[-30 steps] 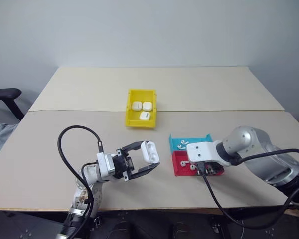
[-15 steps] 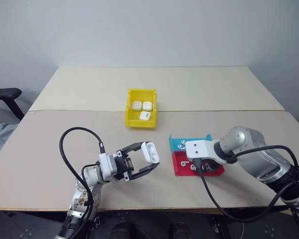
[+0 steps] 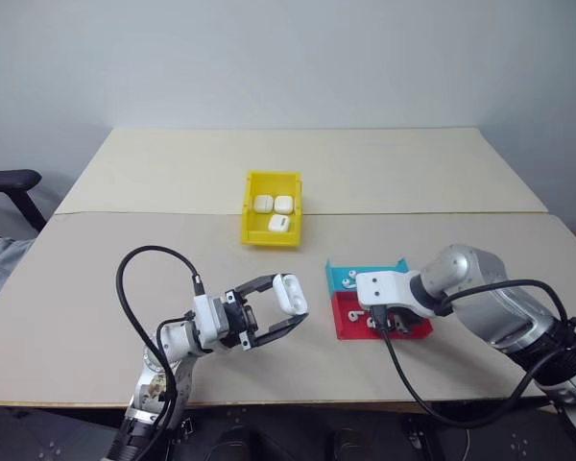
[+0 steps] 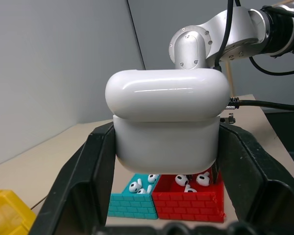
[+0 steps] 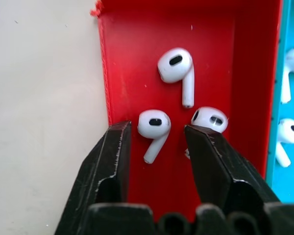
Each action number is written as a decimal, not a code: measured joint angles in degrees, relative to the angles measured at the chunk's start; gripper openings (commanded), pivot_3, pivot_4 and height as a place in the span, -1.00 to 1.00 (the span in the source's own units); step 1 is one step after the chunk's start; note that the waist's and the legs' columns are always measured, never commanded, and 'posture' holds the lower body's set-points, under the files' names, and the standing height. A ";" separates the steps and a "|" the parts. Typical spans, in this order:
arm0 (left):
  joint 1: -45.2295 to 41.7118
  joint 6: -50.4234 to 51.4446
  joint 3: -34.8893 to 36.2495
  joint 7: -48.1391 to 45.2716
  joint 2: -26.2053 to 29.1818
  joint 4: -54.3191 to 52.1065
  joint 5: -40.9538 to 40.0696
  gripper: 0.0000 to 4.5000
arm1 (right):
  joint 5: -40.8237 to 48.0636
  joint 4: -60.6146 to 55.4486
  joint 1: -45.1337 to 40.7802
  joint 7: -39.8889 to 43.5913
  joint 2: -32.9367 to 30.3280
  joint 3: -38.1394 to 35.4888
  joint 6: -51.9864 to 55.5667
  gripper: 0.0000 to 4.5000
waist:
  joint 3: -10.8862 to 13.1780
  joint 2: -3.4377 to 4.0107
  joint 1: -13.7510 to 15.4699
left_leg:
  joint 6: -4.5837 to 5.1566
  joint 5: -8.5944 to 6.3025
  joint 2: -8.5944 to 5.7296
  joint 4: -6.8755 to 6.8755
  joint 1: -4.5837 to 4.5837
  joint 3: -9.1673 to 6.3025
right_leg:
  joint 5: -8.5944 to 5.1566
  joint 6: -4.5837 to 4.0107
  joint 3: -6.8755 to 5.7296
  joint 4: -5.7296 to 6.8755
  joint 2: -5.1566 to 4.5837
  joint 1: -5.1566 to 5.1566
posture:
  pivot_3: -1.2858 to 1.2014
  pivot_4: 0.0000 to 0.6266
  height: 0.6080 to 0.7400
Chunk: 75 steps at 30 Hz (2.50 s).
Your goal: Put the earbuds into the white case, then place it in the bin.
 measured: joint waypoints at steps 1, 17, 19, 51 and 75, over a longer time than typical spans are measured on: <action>0.00 0.05 -0.02 0.08 0.09 -0.02 0.16 0.24 | -0.07 0.14 0.01 -0.04 0.10 0.00 0.00 -0.06 | 0.00 0.00 0.01 | 0.00 0.00 0.00 0.00 -0.01 0.01 | 0.00 0.00 0.00 0.00 0.00 -0.02 | 0.03 -0.52 1.00; 0.00 0.03 -0.38 0.85 0.03 -0.07 0.19 0.24 | -0.17 -0.01 0.50 0.61 0.10 0.00 -0.32 -0.31 | 0.00 0.00 0.00 | 0.00 0.00 0.00 0.00 -0.02 0.02 | 0.00 0.00 0.00 0.01 0.00 -0.04 | 0.03 -0.52 1.00; -0.01 0.03 -0.43 0.85 0.04 -0.07 0.20 0.24 | -0.28 -0.06 0.50 0.50 0.10 -0.01 -0.33 -0.31 | 0.00 0.00 0.00 | 0.00 0.00 0.00 0.00 -0.02 0.02 | 0.00 0.00 0.00 0.02 0.00 -0.04 | 0.03 -0.52 1.00; -0.08 0.02 -0.65 1.08 0.10 -0.06 0.62 0.24 | -1.14 -0.21 1.19 -0.16 0.22 -0.37 -4.64 -0.57 | -0.01 0.01 0.01 | 0.00 0.00 0.00 0.00 -0.02 0.02 | 0.00 0.00 -0.01 0.02 0.00 -0.04 | 0.03 -0.52 1.00; -9.99 16.70 -1.79 1.47 -3.54 -11.89 -15.62 0.24 | 40.32 -9.25 2.43 -10.31 16.62 -53.03 -5.16 -0.57 | -0.06 0.09 -0.39 | -0.13 0.10 0.03 -0.05 -0.15 0.01 | 0.07 0.00 0.08 0.17 0.13 -0.26 | 0.03 -0.52 1.00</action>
